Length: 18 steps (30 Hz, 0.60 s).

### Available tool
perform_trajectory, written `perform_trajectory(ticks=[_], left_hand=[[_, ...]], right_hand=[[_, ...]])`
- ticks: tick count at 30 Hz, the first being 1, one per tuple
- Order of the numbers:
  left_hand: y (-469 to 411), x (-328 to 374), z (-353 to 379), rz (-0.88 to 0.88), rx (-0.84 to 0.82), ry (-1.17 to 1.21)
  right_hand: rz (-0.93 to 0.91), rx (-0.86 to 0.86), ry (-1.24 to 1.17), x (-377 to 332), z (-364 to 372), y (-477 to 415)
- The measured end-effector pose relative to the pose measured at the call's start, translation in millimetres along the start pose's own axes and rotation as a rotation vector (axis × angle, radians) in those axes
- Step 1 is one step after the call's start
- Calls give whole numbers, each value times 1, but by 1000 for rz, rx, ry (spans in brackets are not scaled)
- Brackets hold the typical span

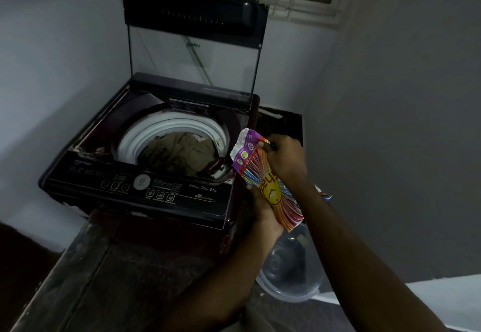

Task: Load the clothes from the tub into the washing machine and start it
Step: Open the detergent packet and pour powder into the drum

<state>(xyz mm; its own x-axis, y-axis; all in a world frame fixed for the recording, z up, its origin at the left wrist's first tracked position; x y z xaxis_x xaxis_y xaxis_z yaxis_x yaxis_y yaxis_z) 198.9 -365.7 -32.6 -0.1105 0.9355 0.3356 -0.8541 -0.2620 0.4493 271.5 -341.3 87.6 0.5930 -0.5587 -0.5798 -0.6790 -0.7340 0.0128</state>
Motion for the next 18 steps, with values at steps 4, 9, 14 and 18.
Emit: perform_trajectory(ticks=[4, 9, 14, 18], left_hand=[[5, 6, 3, 34, -7, -22], [8, 10, 0, 37, -29, -13], [7, 12, -4, 21, -14, 3], [6, 14, -4, 32, -20, 40]], right_hand=[[7, -16, 21, -6, 2, -4], [4, -17, 41, -16, 4, -7], [1, -20, 54, -22, 3, -5], [4, -19, 44, -27, 1, -4]])
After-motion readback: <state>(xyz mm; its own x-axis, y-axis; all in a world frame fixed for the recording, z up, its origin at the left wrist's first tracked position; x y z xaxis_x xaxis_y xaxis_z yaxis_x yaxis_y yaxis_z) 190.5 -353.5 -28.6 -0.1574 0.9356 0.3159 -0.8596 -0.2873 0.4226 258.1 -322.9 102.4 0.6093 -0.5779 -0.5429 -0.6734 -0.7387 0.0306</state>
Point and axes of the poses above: each hand's wrist, its own y-axis away from the middle knuckle, its own z-axis out of the palm, x = y × z, the point moved 3 cm from there along -y, towards the middle knuckle, and after that the axes turned 14 degrees about -x, right-handed, at the moved point
